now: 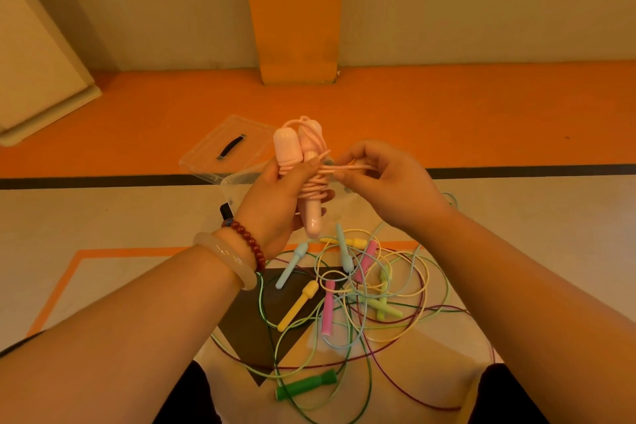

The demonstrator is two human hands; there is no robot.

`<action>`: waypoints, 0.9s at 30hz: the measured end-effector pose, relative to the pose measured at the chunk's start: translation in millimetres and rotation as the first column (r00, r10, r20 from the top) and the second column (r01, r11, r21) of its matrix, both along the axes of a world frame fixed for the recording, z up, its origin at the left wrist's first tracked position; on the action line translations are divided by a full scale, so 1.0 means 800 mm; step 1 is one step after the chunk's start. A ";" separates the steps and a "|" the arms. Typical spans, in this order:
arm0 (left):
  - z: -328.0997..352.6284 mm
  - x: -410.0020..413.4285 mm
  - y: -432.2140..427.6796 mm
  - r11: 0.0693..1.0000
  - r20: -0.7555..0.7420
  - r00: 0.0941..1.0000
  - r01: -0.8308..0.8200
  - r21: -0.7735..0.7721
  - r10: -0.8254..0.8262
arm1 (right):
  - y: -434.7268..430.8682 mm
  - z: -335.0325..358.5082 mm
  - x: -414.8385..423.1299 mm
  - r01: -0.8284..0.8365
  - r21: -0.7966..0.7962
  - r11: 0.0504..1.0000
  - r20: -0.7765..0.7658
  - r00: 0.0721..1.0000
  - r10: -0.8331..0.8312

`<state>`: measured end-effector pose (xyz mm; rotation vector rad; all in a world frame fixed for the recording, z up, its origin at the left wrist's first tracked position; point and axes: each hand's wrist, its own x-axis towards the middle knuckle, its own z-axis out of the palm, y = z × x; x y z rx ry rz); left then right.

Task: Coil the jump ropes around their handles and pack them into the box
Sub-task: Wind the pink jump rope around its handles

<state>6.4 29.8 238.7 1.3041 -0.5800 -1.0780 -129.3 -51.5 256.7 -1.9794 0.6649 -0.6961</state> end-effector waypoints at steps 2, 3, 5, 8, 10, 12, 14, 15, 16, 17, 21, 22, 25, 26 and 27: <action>0.002 0.003 -0.001 0.999 -0.019 0.999 -0.026 0.020 0.026 | -0.004 0.002 -0.001 0.012 -0.014 1.000 0.013 1.000 -0.012; 0.003 0.005 -0.002 0.999 -0.046 0.998 -0.032 0.031 0.034 | -0.005 0.001 -0.001 0.034 -0.018 0.999 0.030 0.999 -0.034; 0.007 0.007 -0.004 0.998 -0.100 0.995 -0.022 0.050 0.027 | -0.009 -0.002 -0.001 0.100 -0.026 0.995 0.073 0.992 -0.098; 0.011 0.008 -0.002 0.993 -0.116 0.992 0.063 0.101 -0.051 | -0.009 -0.004 0.004 0.144 0.043 0.989 0.184 0.972 -0.149; 0.010 0.006 0.000 0.985 -0.078 0.993 0.098 0.139 -0.088 | -0.008 -0.005 0.007 0.129 0.089 0.988 0.246 0.958 -0.147; 0.008 0.006 0.001 0.980 -0.043 0.993 0.114 0.163 -0.108 | -0.007 -0.006 0.007 0.105 0.114 0.988 0.269 0.954 -0.133; 0.010 0.008 0.001 0.976 -0.029 0.992 0.130 0.174 -0.126 | -0.007 -0.008 0.007 0.083 0.117 0.990 0.266 0.957 -0.112; 0.011 0.008 0.002 0.974 -0.024 0.990 0.142 0.179 -0.140 | -0.007 -0.009 0.006 0.077 0.118 0.990 0.264 0.959 -0.106; 0.013 0.007 0.003 0.971 -0.017 0.988 0.155 0.184 -0.155 | -0.006 -0.008 0.006 0.072 0.119 0.990 0.265 0.959 -0.102; 0.014 0.006 0.005 0.968 -0.012 0.985 0.169 0.187 -0.169 | -0.004 -0.007 0.006 0.072 0.121 0.990 0.270 0.957 -0.103; 0.018 -0.003 0.008 0.966 -0.072 0.978 0.203 0.157 -0.194 | -0.001 -0.006 0.006 0.096 0.138 0.986 0.281 0.950 -0.132; 0.019 -0.005 0.009 0.964 -0.090 0.975 0.214 0.155 -0.202 | 0.000 -0.007 0.006 0.109 0.119 0.987 0.281 0.950 -0.139; 0.020 -0.010 0.010 0.958 -0.084 0.966 0.255 0.127 -0.246 | 0.000 -0.010 0.005 0.143 0.031 0.989 0.254 0.956 -0.146; 0.018 -0.010 0.009 0.957 -0.050 0.964 0.267 0.117 -0.262 | -0.001 -0.011 0.004 0.153 -0.007 0.988 0.243 0.959 -0.146; 0.015 -0.009 0.008 0.956 -0.004 0.963 0.269 0.120 -0.271 | -0.002 -0.011 0.004 0.162 -0.040 0.986 0.239 0.960 -0.148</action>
